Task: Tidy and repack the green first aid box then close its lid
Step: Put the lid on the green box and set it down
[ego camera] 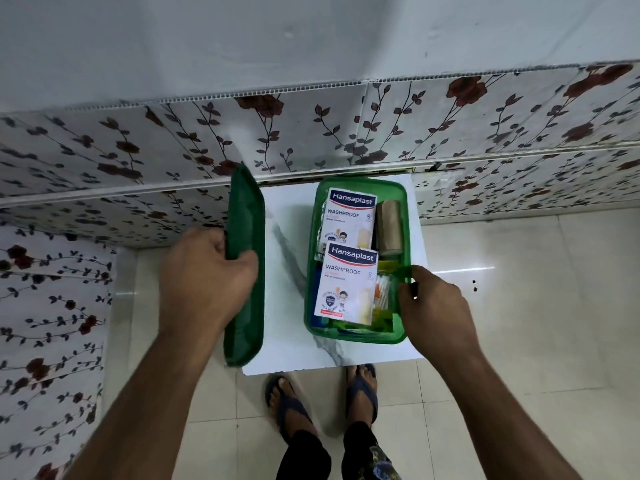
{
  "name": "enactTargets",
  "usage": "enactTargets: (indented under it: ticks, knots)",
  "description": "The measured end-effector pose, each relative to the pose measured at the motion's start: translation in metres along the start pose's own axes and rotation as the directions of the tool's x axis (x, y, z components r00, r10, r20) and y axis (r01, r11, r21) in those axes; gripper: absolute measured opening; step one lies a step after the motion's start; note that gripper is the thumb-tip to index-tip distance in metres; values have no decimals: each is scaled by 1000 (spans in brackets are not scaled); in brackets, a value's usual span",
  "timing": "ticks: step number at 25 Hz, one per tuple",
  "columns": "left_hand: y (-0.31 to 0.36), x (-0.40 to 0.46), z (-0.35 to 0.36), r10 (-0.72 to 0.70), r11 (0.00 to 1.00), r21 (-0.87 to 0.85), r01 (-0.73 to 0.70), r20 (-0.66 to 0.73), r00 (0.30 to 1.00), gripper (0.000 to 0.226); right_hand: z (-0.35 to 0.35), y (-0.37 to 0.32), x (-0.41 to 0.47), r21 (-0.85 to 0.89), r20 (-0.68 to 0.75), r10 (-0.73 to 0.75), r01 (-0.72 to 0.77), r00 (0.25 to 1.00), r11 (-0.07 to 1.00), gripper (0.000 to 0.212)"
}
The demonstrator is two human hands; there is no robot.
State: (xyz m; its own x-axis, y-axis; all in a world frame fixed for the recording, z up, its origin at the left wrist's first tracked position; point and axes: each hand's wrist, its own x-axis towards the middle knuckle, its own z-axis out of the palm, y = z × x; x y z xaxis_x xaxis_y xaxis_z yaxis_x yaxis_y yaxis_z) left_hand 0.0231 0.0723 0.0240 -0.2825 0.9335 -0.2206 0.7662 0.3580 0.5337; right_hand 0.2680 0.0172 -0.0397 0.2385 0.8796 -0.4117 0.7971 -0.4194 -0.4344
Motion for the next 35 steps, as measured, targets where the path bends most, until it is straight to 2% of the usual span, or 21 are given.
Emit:
enactTargets:
  ticks: [3,6,8,10,13,16,18,19,20,21,22,24,26,30,33,35]
  knots:
    - [25,-15,15,119,987,105,-126,69,991,16,18,-13,0,10,30,-51,51,998,999,26]
    - [43,-30,50,239,947,193,-256,105,965,28,30,-13,-2,71,70,-61,56,996,996,27]
    - [52,-40,73,213,935,255,-246,149,966,43,31,-5,-3,251,121,-24,-7,992,968,30]
    - [60,-49,93,175,929,298,-218,166,971,46,31,6,-5,472,172,9,-91,985,877,29]
    - [67,-57,112,240,916,294,-272,138,961,40,27,15,-4,632,144,65,-142,987,762,31]
    - [52,-46,94,305,943,138,-301,-2,952,36,23,11,0,678,90,94,-130,992,723,25]
    - [20,-25,81,202,979,40,-199,-110,973,42,21,4,4,679,118,65,-129,991,723,27]
    - [4,-15,76,91,995,-29,-93,-67,994,50,20,-1,6,669,150,36,-128,988,732,34]
    - [-7,-8,75,-41,990,-133,47,46,998,57,21,-6,9,658,181,7,-126,983,742,45]
    - [-12,-6,77,-140,952,-244,187,196,970,59,22,-10,11,649,207,-14,-127,978,750,53]
    - [-15,-8,81,-169,905,-323,276,322,931,56,22,-13,13,646,227,-24,-132,974,751,57]
    - [-13,-14,87,-129,878,-378,294,404,906,48,23,-17,17,658,237,-11,-152,971,737,52]
    - [-10,-18,88,-98,863,-423,274,392,915,47,21,-17,20,678,226,10,-164,974,716,43]
    - [-9,-23,85,-140,839,-438,323,400,906,44,20,-13,21,683,250,12,-185,968,707,36]
    - [1,5,81,-168,829,-470,303,306,937,44,16,-22,40,675,156,65,-154,986,721,37]
    - [8,41,85,-132,809,-518,276,298,946,45,13,-37,68,745,92,109,-141,990,652,41]
